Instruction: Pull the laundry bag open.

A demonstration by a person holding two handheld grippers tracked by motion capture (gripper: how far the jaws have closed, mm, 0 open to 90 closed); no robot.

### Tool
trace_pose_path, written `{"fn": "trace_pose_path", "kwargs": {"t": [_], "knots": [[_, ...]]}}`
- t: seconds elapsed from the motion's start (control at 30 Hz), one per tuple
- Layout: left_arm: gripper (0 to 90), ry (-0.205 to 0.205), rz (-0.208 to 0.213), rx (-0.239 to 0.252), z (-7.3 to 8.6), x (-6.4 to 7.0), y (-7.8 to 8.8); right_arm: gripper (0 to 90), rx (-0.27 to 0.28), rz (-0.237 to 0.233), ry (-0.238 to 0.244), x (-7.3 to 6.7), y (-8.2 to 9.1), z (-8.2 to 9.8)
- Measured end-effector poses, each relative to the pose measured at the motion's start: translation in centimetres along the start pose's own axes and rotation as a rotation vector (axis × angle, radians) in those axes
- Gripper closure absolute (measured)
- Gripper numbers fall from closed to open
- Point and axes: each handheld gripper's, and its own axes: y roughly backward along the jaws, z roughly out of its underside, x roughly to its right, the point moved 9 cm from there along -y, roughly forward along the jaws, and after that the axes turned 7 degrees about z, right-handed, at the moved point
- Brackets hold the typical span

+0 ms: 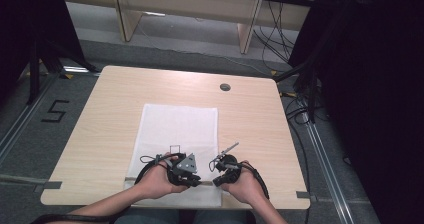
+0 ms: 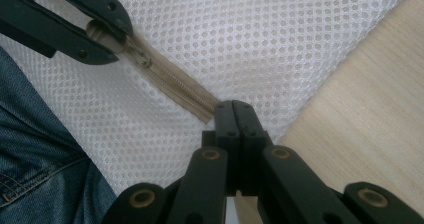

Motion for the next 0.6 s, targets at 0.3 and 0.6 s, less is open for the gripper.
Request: {"fn": "trace_pose_path", "kwargs": {"t": [0.3,0.6], "knots": [[81.9,0.003,0.005,0.005,0.2,0.0,0.6,90.0,0.016,0.006,0.024,0.3,-0.1,-0.1],[81.9,0.015,0.005,0.011,0.3,-0.1,1.2,90.0,0.006,0.003,0.01,0.2,0.0,0.0]]}}
